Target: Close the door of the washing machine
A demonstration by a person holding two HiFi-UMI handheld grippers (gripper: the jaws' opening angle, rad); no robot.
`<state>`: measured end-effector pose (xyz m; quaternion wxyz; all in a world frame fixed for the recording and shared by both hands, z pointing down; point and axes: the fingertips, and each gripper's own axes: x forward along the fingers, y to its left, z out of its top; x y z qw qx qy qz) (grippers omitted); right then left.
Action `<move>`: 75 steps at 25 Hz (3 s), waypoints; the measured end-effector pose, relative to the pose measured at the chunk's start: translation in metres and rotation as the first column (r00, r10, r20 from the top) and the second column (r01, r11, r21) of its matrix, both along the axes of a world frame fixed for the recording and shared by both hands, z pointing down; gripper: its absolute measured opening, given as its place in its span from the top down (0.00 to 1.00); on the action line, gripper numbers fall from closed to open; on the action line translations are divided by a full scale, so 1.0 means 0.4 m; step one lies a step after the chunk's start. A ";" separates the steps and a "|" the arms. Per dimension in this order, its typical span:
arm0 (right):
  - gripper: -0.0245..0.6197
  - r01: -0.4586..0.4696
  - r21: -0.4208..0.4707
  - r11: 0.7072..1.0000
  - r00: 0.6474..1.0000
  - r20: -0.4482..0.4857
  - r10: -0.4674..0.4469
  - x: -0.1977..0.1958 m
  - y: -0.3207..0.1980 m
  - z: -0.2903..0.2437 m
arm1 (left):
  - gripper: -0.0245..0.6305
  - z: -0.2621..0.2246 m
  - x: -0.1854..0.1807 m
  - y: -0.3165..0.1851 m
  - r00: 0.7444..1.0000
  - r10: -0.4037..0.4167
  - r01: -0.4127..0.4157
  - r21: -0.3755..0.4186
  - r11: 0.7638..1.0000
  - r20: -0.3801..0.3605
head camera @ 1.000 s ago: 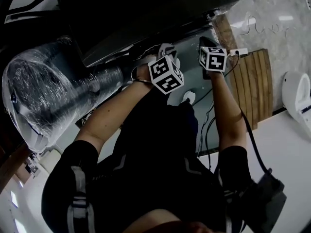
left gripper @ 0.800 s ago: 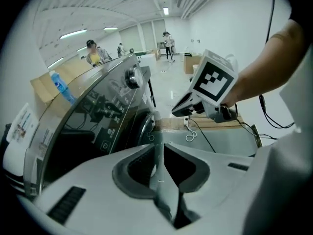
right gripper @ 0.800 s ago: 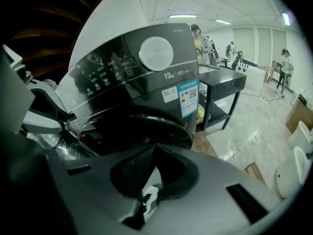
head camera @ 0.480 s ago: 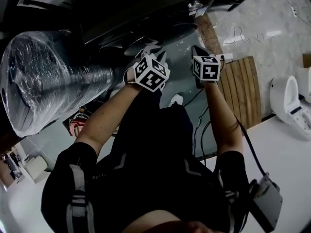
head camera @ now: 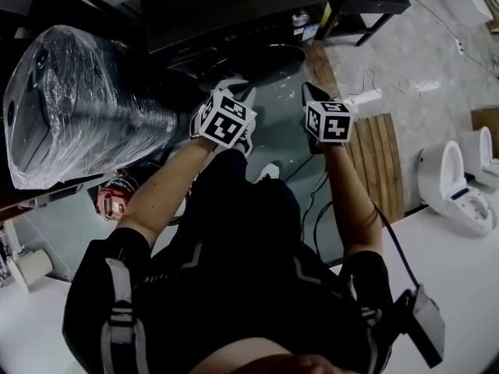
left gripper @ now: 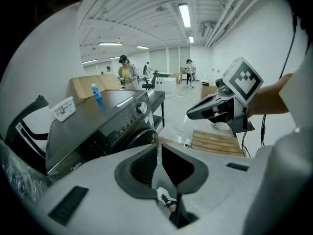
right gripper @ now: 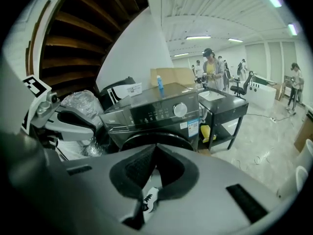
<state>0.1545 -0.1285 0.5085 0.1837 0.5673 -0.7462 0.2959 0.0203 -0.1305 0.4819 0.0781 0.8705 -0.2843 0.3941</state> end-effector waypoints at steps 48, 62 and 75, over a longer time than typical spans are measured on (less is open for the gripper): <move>0.95 -0.036 0.526 0.850 0.995 -0.060 0.080 -0.286 0.127 -0.779 | 0.96 -0.634 -0.650 0.020 0.801 -0.218 0.437 0.295 0.850 -0.557; 0.96 -0.014 0.545 0.838 0.992 -0.096 0.079 -0.361 0.119 -0.800 | 0.96 -0.654 -0.750 0.026 0.766 -0.246 0.495 0.300 0.815 -0.593; 0.96 -0.015 0.542 0.840 0.989 -0.114 0.092 -0.376 0.106 -0.807 | 0.96 -0.657 -0.758 0.018 0.767 -0.242 0.488 0.297 0.821 -0.594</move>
